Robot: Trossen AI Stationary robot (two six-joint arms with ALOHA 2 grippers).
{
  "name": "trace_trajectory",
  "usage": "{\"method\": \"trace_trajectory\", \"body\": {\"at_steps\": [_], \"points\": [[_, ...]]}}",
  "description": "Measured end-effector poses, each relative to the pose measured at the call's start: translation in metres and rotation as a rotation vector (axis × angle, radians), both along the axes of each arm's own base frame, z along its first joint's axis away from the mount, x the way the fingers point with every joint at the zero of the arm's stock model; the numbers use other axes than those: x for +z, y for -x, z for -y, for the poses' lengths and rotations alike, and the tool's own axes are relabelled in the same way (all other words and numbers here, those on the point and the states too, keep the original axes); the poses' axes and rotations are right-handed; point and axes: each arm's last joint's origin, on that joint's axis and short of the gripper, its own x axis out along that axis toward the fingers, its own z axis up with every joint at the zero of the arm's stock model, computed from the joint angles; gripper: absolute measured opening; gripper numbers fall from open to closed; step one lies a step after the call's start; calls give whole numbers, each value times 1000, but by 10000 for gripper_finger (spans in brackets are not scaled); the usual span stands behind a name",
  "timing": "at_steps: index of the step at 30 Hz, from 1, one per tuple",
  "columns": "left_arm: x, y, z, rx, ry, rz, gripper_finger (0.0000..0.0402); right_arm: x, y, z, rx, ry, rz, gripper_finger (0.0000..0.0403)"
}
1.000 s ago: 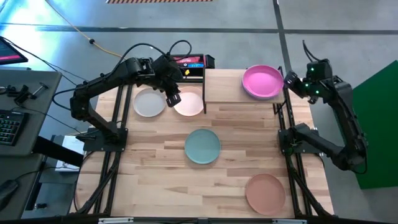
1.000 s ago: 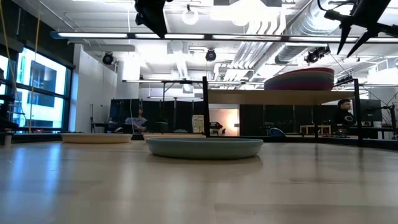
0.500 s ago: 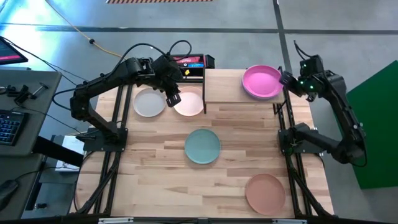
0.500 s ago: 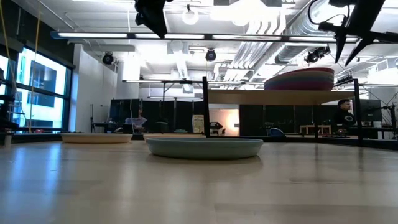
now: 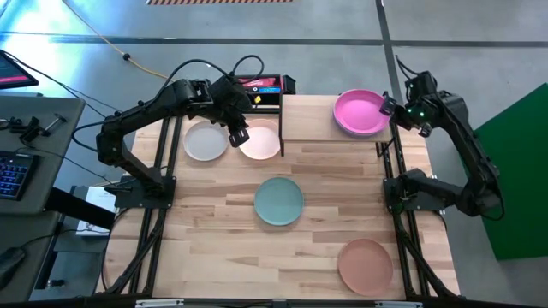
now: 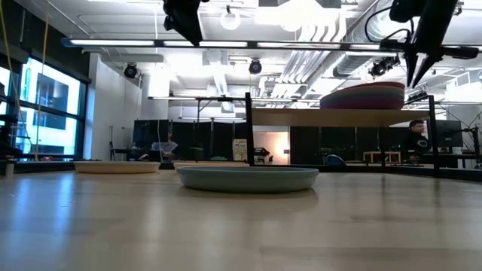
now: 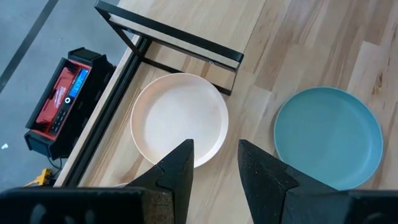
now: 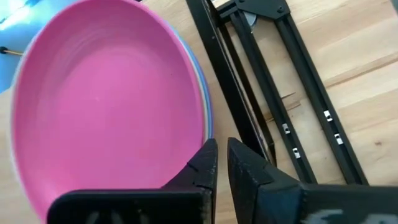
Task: Place and stack plates onto a shelf
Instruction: Adjust the stack of plates on the shelf
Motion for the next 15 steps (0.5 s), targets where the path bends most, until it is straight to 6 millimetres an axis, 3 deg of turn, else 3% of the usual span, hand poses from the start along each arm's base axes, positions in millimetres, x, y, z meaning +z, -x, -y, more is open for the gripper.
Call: {"method": "trace_trajectory", "body": {"at_steps": [15], "points": [[0,0,0,1,-1,1,115,-6,-5,10,25,-26,-31,18]]}}
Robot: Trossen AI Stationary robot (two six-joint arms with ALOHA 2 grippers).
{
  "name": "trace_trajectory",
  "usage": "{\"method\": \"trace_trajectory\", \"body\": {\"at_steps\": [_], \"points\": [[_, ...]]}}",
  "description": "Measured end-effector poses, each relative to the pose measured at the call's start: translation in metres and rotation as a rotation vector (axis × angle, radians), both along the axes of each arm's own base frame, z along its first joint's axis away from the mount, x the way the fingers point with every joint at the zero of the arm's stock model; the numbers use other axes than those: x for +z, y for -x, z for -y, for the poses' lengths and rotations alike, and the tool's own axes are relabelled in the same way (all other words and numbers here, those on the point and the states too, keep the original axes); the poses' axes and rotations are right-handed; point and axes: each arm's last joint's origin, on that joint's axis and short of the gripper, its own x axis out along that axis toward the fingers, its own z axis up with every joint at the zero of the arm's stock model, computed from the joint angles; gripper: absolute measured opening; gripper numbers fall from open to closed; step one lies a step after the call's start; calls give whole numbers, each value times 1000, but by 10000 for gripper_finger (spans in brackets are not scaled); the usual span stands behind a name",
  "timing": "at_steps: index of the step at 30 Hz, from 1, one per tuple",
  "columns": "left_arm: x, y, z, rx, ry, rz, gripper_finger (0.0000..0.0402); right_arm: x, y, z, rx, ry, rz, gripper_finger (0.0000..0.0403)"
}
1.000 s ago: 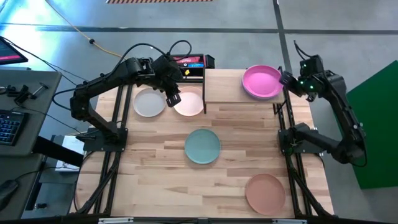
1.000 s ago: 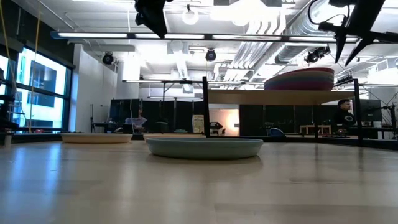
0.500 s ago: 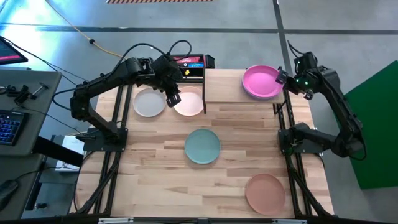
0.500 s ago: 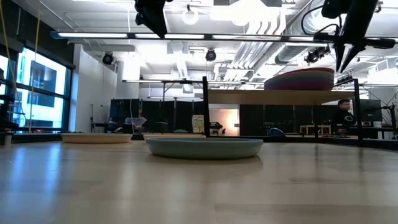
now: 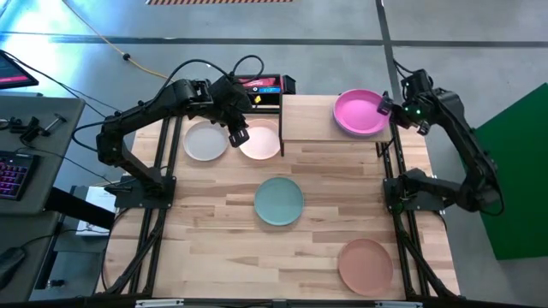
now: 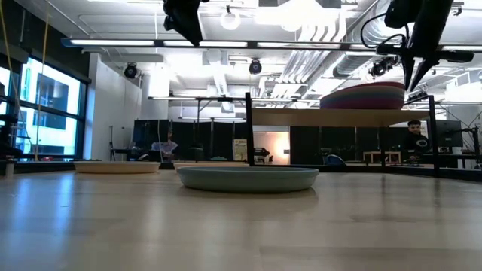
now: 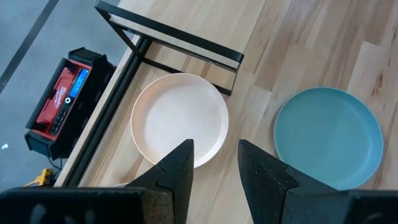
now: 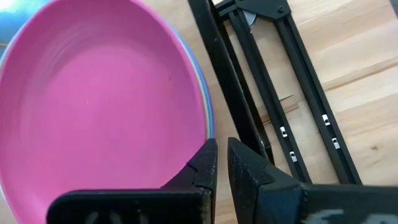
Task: Place and stack plates onto a shelf
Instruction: Adjust the stack of plates on the shelf, then put the brown plate on the shelf
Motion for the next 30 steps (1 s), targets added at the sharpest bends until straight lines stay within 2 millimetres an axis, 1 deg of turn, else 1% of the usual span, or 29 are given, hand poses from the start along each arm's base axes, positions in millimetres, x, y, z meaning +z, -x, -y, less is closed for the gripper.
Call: {"method": "trace_trajectory", "body": {"at_steps": [9,18,25,30], "points": [[0,0,0,0,0,0,115,-3,-10,4,26,-6,-4,18],[0,0,0,0,0,0,115,-2,-8,0,23,-15,-11,18],[0,0,0,0,0,0,115,7,-3,-15,37,40,41,18],[-2,-1,0,-8,-1,-12,115,16,-7,-31,104,99,101,18]]}}
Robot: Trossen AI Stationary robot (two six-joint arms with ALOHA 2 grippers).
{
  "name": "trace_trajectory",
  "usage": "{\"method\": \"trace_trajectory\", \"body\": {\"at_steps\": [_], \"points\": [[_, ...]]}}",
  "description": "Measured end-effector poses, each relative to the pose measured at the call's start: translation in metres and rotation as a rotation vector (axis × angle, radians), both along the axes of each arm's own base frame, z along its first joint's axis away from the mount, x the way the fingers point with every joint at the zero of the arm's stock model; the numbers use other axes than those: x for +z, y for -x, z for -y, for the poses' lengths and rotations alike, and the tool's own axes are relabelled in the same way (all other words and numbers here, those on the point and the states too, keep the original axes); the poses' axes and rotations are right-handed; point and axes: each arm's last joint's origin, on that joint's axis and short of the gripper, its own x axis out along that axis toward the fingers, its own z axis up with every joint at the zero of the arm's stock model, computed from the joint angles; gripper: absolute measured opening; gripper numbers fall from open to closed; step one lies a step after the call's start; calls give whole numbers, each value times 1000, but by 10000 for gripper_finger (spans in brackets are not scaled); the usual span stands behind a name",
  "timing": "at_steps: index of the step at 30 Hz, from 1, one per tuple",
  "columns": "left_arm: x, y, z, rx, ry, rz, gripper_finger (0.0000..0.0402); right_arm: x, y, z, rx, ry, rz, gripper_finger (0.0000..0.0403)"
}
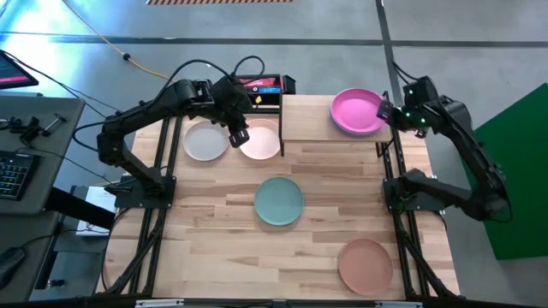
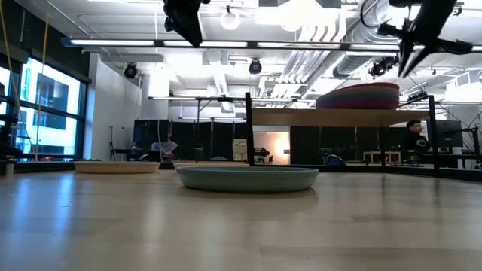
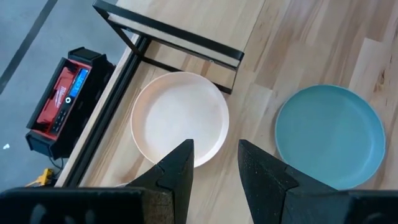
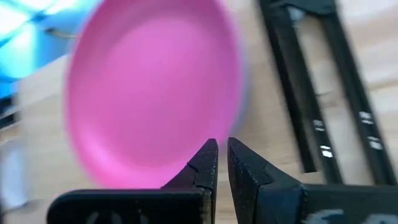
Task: Place and stack plates onto a shelf
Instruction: Put the brown plate on the shelf
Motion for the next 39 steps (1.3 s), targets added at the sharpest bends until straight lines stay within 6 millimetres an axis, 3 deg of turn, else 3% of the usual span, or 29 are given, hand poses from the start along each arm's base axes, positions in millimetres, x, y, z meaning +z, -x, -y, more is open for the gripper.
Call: {"method": "trace_trajectory", "body": {"at_steps": [8,15,23,28,39], "points": [[-15,5,3,-12,75,-98,115,18,-21,-21,231,162,184,18],[-47,5,13,-13,158,-218,115,23,-52,-40,457,185,258,18],[-73,5,32,-36,215,-330,115,12,-90,-79,649,58,235,18],[-78,3,43,-73,213,-350,115,2,-110,-111,858,-3,176,18],[-78,-2,62,-116,207,-342,115,-15,-125,-174,1214,-62,68,18]]}}
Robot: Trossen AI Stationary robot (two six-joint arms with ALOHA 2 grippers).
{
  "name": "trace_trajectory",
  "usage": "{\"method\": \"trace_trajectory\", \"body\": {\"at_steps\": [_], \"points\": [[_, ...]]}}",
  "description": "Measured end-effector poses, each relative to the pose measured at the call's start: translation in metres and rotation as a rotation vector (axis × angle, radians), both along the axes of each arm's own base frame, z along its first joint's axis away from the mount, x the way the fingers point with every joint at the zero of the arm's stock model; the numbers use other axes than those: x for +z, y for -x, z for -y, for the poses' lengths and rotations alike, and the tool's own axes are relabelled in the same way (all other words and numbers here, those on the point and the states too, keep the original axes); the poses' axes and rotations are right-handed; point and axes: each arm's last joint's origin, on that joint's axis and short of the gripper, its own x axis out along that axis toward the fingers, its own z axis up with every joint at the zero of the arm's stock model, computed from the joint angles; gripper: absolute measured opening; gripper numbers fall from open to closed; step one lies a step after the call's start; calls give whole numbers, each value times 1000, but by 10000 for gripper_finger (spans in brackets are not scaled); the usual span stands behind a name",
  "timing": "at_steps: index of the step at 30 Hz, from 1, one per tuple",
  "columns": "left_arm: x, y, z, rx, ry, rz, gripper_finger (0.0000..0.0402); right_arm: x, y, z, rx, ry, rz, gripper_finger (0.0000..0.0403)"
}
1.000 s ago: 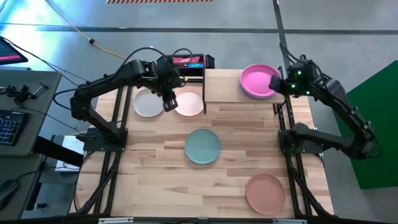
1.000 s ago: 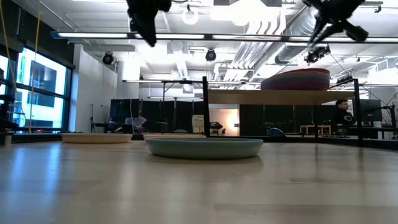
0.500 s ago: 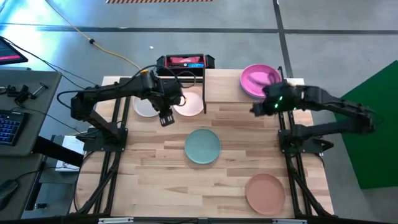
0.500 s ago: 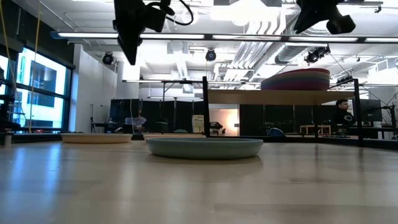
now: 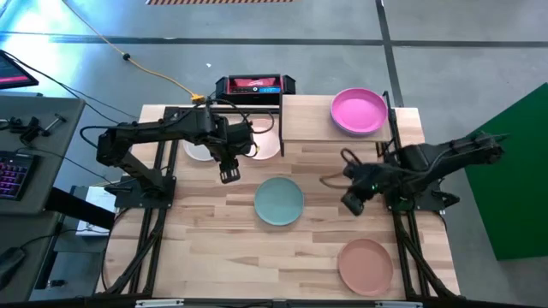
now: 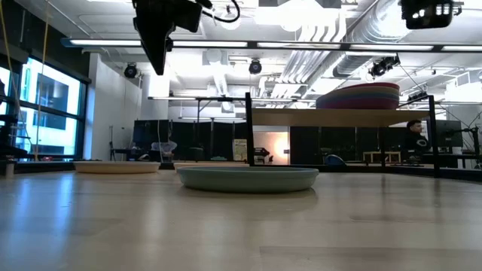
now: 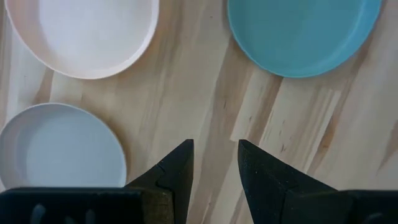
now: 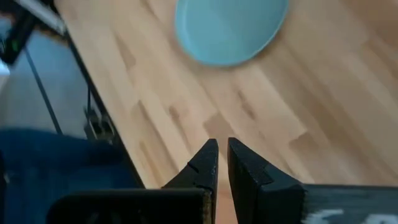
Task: Place and stack plates onto a shelf
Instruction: Put the brown plate on the shelf
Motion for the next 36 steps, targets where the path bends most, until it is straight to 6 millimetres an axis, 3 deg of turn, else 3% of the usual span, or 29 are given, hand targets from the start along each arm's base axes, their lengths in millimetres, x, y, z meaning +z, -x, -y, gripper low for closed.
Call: {"method": "trace_trajectory", "body": {"at_steps": [6,14,18,27,36], "points": [[0,-1,9,33,12,4,115,-11,0,-31,202,58,-51,18],[0,-3,24,111,36,10,115,-34,-1,-58,317,108,-222,21],[0,-3,32,159,50,13,115,-45,-7,-69,398,72,-296,43],[0,-4,52,172,66,15,115,-75,-16,-95,643,210,-363,104],[0,-3,76,179,77,20,115,-109,-20,-119,794,364,-442,95]]}}
